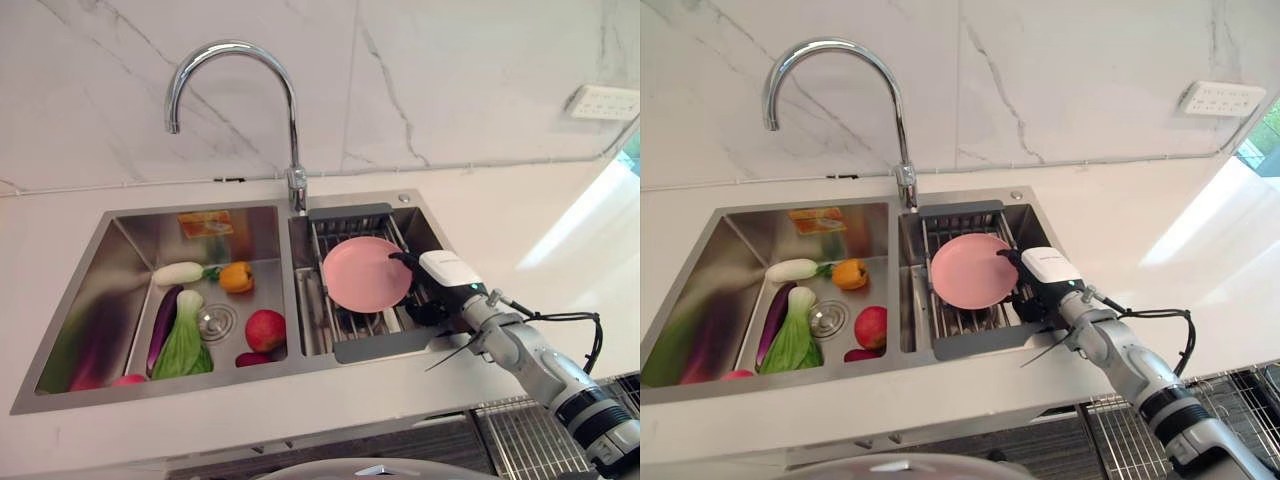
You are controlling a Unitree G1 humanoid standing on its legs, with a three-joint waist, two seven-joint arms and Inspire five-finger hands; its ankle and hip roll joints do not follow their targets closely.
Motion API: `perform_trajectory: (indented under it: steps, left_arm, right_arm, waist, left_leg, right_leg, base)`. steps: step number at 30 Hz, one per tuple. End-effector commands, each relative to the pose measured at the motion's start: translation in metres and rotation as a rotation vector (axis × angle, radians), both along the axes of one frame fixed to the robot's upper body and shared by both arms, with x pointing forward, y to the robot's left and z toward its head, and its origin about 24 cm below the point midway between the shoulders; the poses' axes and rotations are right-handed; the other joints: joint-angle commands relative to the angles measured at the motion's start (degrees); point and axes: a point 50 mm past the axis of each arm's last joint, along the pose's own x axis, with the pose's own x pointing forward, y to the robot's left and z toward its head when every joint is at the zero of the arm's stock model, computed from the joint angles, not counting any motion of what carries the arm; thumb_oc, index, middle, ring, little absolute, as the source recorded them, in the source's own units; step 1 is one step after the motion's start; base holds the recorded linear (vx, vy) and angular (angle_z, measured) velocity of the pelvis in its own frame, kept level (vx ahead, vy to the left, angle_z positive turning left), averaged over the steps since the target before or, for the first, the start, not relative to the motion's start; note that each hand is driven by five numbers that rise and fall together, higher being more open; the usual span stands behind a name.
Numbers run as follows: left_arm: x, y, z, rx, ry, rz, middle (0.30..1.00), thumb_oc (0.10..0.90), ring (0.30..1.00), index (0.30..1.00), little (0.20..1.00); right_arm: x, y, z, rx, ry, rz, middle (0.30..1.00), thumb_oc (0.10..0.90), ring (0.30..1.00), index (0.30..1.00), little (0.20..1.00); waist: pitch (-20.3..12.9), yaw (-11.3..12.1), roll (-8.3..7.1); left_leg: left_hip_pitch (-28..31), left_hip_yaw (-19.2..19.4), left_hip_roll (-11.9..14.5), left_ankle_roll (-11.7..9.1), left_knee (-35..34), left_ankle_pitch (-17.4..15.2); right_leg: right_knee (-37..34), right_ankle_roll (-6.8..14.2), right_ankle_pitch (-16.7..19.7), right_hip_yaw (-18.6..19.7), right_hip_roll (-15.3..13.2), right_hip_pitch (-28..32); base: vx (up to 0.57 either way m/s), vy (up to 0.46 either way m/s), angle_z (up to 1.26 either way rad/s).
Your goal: Place the dishes in the dishwasher.
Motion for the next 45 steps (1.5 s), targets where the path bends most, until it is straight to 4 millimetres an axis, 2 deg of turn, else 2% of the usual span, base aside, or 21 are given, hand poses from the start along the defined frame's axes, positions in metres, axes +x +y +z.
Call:
perform_trajectory:
  steps: [1, 4, 6, 16, 22, 29, 32, 38, 45]
  left_arm:
    - [0.024, -0.010, 0.000, 0.007, -0.039, -0.145, 0.900, 0.800, 0.900, 0.900, 0.900]
    - [0.024, -0.011, 0.000, 0.008, -0.043, -0.147, 0.900, 0.800, 0.900, 0.900, 0.900]
    - [0.025, -0.013, -0.001, 0.013, -0.046, -0.151, 0.900, 0.800, 0.900, 0.900, 0.900]
    - [0.030, -0.014, 0.000, 0.028, -0.068, -0.162, 0.900, 0.800, 0.900, 0.900, 0.900]
    - [0.033, -0.012, 0.002, 0.033, -0.079, -0.178, 0.900, 0.800, 0.900, 0.900, 0.900]
    - [0.036, -0.010, 0.003, 0.014, -0.085, -0.204, 0.900, 0.800, 0.900, 0.900, 0.900]
    - [0.037, -0.010, 0.003, 0.010, -0.087, -0.208, 0.900, 0.800, 0.900, 0.900, 0.900]
    - [0.041, -0.010, 0.003, -0.002, -0.084, -0.227, 0.900, 0.800, 0.900, 0.900, 0.900]
    - [0.039, -0.010, 0.003, -0.014, -0.076, -0.227, 0.900, 0.800, 0.900, 0.900, 0.900]
  right_arm:
    - [0.027, 0.025, 0.062, -0.157, -0.364, 0.185, 0.900, 0.800, 0.900, 0.900, 0.900]
    - [0.026, 0.024, 0.059, -0.204, -0.373, 0.196, 0.900, 0.800, 0.900, 0.900, 0.900]
    - [0.025, 0.024, 0.047, -0.273, -0.390, 0.180, 0.900, 0.800, 0.900, 0.900, 0.900]
    - [0.025, 0.027, 0.032, -0.363, -0.414, 0.147, 0.900, 0.800, 0.900, 0.900, 0.900]
    - [0.020, 0.023, 0.015, -0.461, -0.355, 0.185, 0.900, 0.800, 0.900, 0.900, 0.900]
    - [0.018, 0.032, 0.013, -0.561, -0.316, 0.373, 0.900, 0.800, 0.900, 0.900, 0.900]
    - [0.020, 0.034, 0.013, -0.572, -0.313, 0.401, 0.900, 0.800, 0.900, 0.900, 0.900]
    - [0.023, 0.051, 0.008, -0.620, -0.267, 0.536, 0.900, 0.800, 0.900, 0.900, 0.900]
    - [0.025, 0.054, 0.015, -0.610, -0.242, 0.582, 0.900, 0.800, 0.900, 0.900, 0.900]
  waist:
    - [0.15, 2.28, 0.76]
    - [0.08, 2.27, 0.73]
    - [-0.09, 2.30, 0.63]
    - [-0.06, 2.24, 0.59]
    - [-0.21, 2.27, 0.46]
    - [-0.43, 2.63, 0.25]
    - [-0.45, 2.65, 0.18]
    - [-0.55, 3.57, -0.10]
    - [-0.67, 3.90, -0.27]
  left_leg:
    - [1.39, -1.60, 1.69, -0.22, 1.45, -6.22]
    - [1.47, -1.57, 1.79, -0.26, 1.39, -6.25]
    - [1.60, -1.54, 2.00, -0.32, 1.35, -6.30]
    - [1.67, -1.63, 2.10, -0.30, 1.29, -6.58]
    - [1.70, -1.78, 1.88, -0.27, 1.24, -6.75]
    - [1.66, -1.98, 1.76, -0.34, 1.23, -6.77]
    - [1.69, -2.08, 1.74, -0.35, 1.22, -6.76]
    - [1.56, -2.54, 1.75, -0.43, 1.22, -6.74]
    - [1.59, -3.08, 1.71, -0.49, 1.24, -6.74]
  right_leg:
    - [1.37, 4.34, -4.53, -2.48, -4.53, -0.13]
    - [1.36, 4.31, -4.59, -2.54, -4.48, -0.08]
    - [1.36, 4.25, -4.62, -2.69, -4.38, -0.02]
    - [1.43, 4.22, -4.62, -2.76, -4.46, -0.04]
    - [1.42, 4.30, -4.54, -2.90, -4.59, 0.07]
    - [1.41, 4.42, -4.49, -3.19, -4.83, 0.15]
    - [1.41, 4.45, -4.45, -3.28, -4.88, 0.19]
    - [1.35, 4.53, -4.52, -3.57, -4.94, 0.41]
    - [1.35, 4.54, -4.65, -3.90, -4.93, 0.69]
  base:
    - [0.00, 0.000, 0.00]
    - [0.00, 0.000, 0.00]
    - [0.00, 0.000, 0.00]
    - [0.00, 0.000, 0.00]
    - [0.00, -0.002, 0.02]
    - [0.00, -0.002, 0.02]
    - [0.00, 0.000, 0.00]
    - [0.00, 0.000, 0.00]
    - [0.00, 0.000, 0.00]
